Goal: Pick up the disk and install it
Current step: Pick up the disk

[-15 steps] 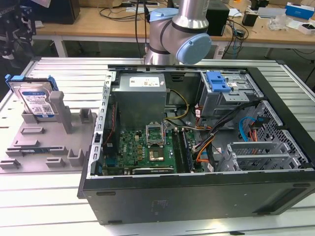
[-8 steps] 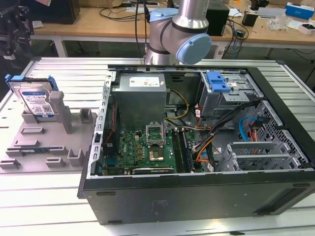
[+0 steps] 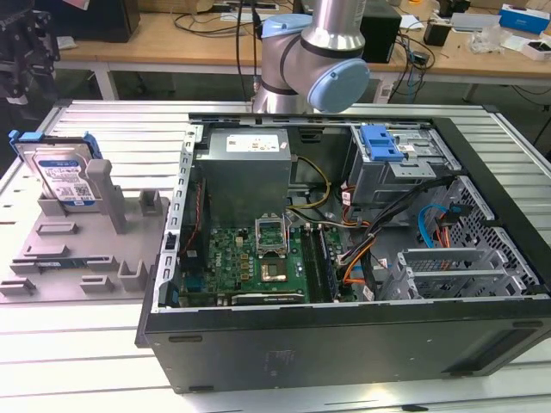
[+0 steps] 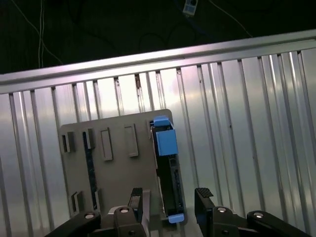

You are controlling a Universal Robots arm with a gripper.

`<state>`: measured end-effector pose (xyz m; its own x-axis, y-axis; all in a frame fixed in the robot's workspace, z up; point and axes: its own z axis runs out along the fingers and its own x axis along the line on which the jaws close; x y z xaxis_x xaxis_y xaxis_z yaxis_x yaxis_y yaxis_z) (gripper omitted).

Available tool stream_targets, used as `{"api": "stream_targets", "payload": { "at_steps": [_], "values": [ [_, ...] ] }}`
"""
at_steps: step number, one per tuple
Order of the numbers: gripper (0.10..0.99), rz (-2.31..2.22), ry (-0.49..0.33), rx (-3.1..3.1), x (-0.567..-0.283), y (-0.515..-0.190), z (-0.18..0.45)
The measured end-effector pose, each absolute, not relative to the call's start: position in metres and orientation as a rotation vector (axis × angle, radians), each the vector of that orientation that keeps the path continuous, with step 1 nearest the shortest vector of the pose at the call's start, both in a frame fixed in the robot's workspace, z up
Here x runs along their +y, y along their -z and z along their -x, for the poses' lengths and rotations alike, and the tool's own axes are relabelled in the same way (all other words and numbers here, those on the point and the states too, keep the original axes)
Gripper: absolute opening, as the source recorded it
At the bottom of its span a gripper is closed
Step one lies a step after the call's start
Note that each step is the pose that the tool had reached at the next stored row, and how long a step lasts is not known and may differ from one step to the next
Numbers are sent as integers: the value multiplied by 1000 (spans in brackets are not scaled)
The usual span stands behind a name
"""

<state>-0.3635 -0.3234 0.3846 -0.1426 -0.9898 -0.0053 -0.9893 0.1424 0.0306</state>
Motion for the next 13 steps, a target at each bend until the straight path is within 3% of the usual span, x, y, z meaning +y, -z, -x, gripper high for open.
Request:
{"api": "stream_targets", "payload": {
  "at_steps": [13],
  "values": [
    [541, -2138, 34, -2277, -313, -377, 380]
  ]
}}
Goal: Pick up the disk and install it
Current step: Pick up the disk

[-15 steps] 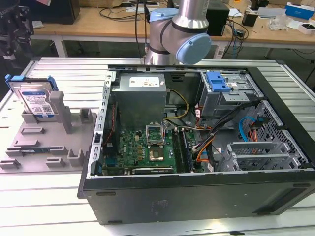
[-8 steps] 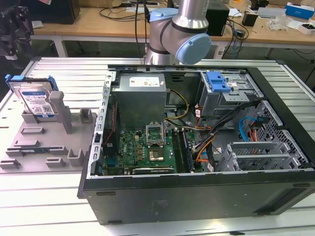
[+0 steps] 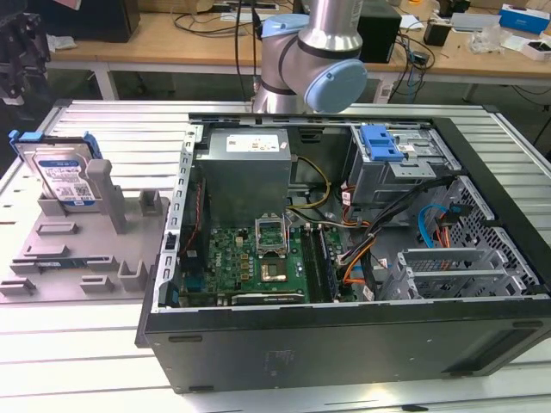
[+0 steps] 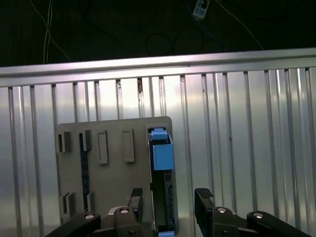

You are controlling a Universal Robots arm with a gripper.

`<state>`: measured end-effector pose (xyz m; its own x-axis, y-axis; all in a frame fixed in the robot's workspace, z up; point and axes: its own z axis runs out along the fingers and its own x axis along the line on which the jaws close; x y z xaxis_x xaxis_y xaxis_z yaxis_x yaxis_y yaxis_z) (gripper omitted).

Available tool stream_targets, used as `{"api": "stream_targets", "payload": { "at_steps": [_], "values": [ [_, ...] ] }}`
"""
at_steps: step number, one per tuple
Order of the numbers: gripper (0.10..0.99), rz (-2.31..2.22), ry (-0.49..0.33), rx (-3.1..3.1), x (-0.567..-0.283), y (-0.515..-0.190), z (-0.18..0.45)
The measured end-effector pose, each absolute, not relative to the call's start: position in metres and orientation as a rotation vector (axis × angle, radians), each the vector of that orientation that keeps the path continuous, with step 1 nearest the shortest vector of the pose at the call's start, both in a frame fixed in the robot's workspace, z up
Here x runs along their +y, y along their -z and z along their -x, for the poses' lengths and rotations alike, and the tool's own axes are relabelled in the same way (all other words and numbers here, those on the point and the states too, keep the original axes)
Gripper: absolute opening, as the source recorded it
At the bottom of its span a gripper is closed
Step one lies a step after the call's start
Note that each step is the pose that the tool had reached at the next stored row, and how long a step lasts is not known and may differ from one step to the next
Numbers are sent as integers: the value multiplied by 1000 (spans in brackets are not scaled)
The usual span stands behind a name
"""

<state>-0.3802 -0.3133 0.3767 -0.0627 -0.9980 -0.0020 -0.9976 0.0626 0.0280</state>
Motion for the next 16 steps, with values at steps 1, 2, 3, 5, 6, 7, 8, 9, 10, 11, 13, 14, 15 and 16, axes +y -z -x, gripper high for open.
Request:
{"api": "stream_targets", "payload": {
  "at_steps": [1, 2, 3, 5, 6, 7, 8, 9, 10, 11, 13, 14, 15, 16],
  "values": [
    [541, -2142, 34, -2273, -313, -376, 381],
    [541, -2148, 34, -2267, -313, -374, 382],
    [541, -2164, 34, -2252, -313, -371, 384],
    [541, -2180, 34, -2236, -313, -368, 385],
    [541, -2189, 33, -2227, -313, -366, 386],
    [541, -2197, 33, -2219, -313, -364, 388],
    [541, -2202, 33, -2214, -313, -363, 389],
    [541, -2206, 33, -2210, -313, -362, 389],
    [541, -2208, 33, -2208, -313, -361, 390],
    [541, -2214, 33, -2203, -313, -360, 391],
    [541, -2224, 33, -2192, -313, -358, 392],
    [541, -2229, 33, -2187, -313, -356, 393],
    [541, -2237, 33, -2179, -313, -355, 393],
    [541, -2240, 33, -2175, -313, -354, 393]
  ]
}}
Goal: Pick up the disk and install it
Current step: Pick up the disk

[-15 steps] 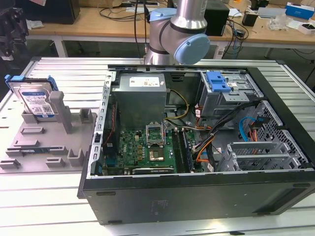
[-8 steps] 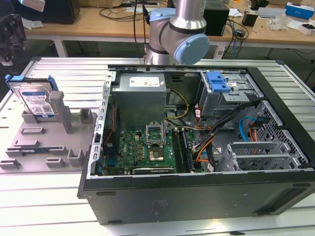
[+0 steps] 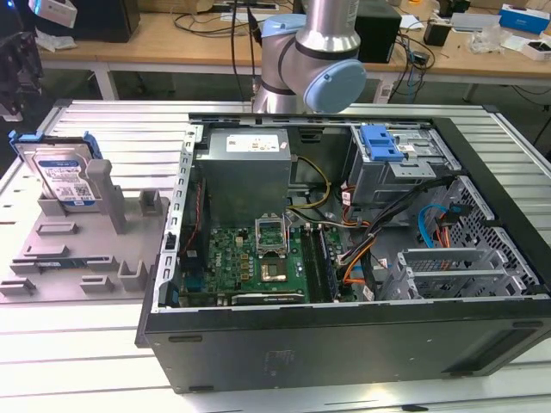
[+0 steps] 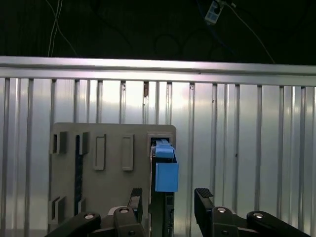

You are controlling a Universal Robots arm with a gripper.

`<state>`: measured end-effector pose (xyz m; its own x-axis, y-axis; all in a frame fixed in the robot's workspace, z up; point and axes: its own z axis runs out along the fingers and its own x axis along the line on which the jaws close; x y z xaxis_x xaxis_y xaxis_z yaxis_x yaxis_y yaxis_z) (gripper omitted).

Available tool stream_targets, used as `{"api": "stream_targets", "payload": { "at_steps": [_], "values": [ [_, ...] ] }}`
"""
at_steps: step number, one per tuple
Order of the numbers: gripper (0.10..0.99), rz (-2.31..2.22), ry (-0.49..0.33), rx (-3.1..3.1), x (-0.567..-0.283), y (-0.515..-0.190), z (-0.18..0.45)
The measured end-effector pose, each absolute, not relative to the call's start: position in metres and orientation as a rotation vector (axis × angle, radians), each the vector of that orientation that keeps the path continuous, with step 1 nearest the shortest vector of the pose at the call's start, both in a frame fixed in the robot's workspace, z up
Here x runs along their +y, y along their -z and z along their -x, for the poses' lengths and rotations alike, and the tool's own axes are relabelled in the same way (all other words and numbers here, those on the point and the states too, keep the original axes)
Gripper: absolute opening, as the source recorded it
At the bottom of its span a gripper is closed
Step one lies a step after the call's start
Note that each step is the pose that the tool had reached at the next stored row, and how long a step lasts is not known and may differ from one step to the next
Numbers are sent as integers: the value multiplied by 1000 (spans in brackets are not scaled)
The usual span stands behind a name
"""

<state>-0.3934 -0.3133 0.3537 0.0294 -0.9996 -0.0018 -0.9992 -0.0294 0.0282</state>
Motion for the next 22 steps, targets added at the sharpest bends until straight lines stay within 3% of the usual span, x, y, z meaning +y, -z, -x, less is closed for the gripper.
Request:
{"api": "stream_targets", "payload": {
  "at_steps": [22],
  "values": [
    [541, -2215, 33, -2202, -313, -342, 395]
  ]
}}
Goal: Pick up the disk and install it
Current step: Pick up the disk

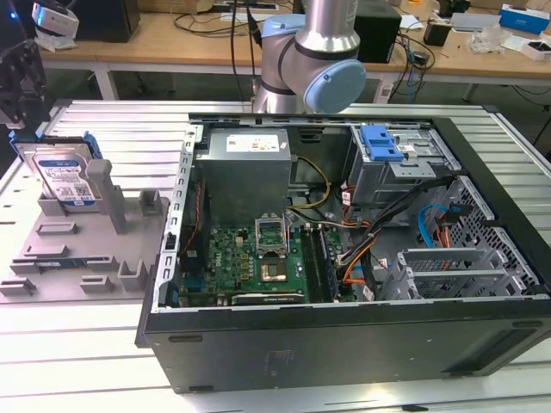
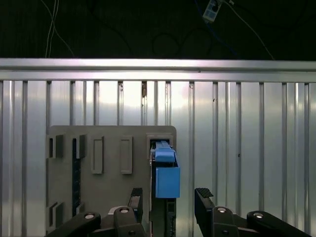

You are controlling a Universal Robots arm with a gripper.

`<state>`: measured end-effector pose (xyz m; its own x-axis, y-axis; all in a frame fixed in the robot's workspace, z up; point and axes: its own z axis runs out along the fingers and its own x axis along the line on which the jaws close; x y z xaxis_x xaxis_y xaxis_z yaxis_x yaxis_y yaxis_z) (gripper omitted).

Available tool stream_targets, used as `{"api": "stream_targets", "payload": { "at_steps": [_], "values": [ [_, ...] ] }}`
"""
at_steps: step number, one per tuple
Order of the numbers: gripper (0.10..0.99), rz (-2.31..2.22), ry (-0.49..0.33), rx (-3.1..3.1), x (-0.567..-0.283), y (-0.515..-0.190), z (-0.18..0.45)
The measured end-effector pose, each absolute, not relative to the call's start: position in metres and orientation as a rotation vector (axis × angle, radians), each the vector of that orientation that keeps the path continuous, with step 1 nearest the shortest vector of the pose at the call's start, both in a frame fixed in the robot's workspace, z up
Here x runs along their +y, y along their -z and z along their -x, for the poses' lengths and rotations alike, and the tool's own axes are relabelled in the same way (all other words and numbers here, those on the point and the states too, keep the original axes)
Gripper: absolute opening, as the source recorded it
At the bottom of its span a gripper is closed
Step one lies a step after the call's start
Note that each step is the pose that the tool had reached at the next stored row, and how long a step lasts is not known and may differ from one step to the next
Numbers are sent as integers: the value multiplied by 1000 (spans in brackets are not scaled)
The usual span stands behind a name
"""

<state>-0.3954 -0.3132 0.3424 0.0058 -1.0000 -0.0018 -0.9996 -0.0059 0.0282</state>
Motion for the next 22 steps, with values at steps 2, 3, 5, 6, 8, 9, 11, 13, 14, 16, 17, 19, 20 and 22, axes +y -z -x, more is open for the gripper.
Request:
{"api": "stream_targets", "payload": {
  "at_steps": [2, 3, 5, 6, 8, 9, 11, 13, 14, 16, 17, 19, 20, 22],
  "values": [
    [541, -2215, 33, -2202, -313, -340, 396],
    [541, -2215, 33, -2202, -313, -340, 396],
    [541, -2215, 33, -2201, -313, -338, 397],
    [541, -2215, 33, -2201, -313, -337, 397],
    [541, -2214, 33, -2201, -313, -335, 397],
    [541, -2214, 33, -2201, -313, -335, 397],
    [541, -2214, 33, -2201, -313, -333, 398],
    [541, -2214, 33, -2201, -313, -331, 399],
    [541, -2214, 32, -2201, -313, -330, 399],
    [541, -2214, 32, -2201, -313, -329, 400],
    [541, -2214, 32, -2201, -313, -329, 400],
    [541, -2214, 31, -2201, -313, -328, 400],
    [541, -2214, 31, -2201, -313, -327, 400],
    [541, -2213, 31, -2200, -313, -326, 400]
  ]
}}
